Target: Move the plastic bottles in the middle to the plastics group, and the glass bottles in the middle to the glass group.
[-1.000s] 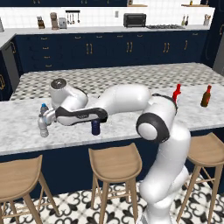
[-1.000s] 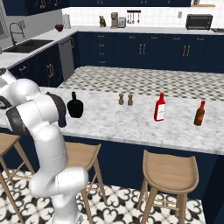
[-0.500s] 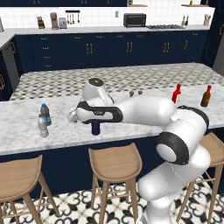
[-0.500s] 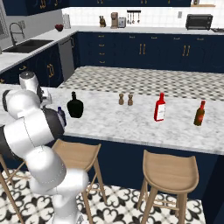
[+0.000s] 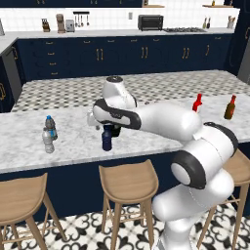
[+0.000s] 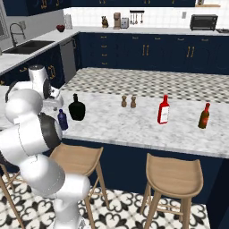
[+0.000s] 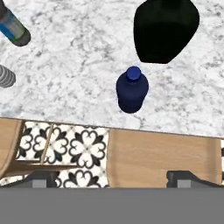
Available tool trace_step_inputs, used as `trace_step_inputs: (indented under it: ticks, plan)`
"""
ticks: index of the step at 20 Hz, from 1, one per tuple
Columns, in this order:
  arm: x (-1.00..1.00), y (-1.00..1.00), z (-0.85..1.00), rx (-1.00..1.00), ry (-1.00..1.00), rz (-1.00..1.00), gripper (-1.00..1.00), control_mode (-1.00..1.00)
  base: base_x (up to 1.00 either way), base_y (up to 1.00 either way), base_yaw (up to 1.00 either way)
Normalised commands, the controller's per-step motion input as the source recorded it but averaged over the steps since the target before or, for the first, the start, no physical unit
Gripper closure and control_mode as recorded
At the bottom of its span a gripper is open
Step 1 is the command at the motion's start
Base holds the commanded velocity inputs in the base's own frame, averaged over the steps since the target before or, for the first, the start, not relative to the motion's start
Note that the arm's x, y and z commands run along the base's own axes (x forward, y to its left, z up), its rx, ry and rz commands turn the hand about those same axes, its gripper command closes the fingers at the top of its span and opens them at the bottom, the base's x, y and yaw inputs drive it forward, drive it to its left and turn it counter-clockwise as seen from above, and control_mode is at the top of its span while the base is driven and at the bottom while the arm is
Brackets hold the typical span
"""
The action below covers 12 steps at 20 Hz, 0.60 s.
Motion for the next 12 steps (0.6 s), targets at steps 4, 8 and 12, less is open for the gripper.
trace_step_inputs:
  ticks: [4, 8, 12]
  plan:
    - [0.07, -0.5, -0.14, -0.11, -0.07, -0.32, -1.0, -1.0, 0.0, 0.0, 0.0]
    - [0.38, -0.3, -0.22, -0.03, 0.0, -0.21, -1.0, -1.0, 0.0, 0.0, 0.0]
    - [0.55, -0.05, -0.12, 0.13, 0.01, -0.07, -1.0, -1.0, 0.0, 0.0, 0.0]
